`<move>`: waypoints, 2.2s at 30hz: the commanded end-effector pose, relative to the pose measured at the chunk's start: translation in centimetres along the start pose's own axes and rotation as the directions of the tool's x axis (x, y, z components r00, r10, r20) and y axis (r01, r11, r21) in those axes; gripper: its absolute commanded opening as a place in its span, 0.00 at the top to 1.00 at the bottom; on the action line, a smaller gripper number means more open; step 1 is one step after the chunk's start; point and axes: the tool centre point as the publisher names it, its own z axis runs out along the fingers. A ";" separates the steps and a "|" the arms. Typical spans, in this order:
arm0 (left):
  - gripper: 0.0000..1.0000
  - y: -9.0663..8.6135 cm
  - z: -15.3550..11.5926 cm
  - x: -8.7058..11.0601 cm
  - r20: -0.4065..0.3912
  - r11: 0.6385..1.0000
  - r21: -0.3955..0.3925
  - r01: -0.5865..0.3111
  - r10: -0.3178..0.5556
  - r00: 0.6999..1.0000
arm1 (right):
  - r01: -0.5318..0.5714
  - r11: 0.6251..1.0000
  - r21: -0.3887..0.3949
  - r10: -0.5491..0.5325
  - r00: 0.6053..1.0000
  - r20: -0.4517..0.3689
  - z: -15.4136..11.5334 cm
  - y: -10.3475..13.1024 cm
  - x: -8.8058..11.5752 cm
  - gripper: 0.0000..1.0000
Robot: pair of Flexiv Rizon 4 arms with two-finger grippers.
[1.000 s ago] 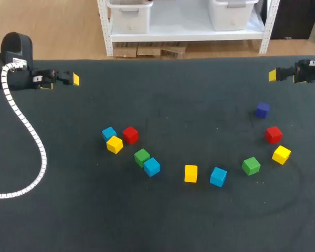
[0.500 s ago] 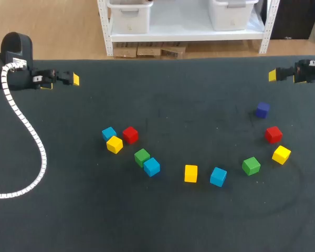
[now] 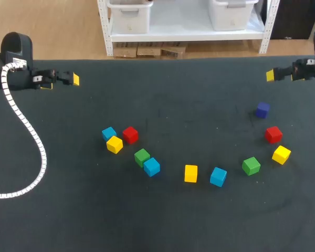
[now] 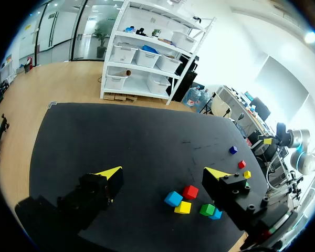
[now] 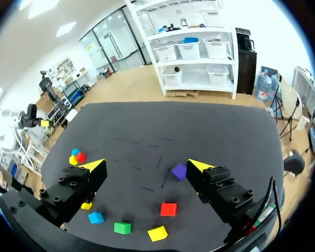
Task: Place the blue cubes, place green cubes on the blue cubes, place the yellow cubes on the green cubes, then place the red cubes on the yellow cubes, and place purple cube on the red cubes.
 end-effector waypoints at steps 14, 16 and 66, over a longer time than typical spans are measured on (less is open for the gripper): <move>0.00 0.2 0.0 0.1 0.006 1.000 0.009 -0.002 0.002 1.000 | 0.334 0.943 -0.001 -0.324 0.914 -0.246 -1.9 7.6 3.4 0.00; 0.00 0.2 0.0 0.1 0.006 1.000 0.009 -0.002 0.002 1.000 | 0.376 0.927 -0.017 -0.366 0.890 -0.272 -1.7 8.5 4.2 0.00; 0.00 0.2 0.0 0.1 0.006 1.000 0.009 -0.002 0.002 1.000 | 0.581 0.762 -0.286 -0.603 0.478 -0.638 7.1 14.4 20.0 0.00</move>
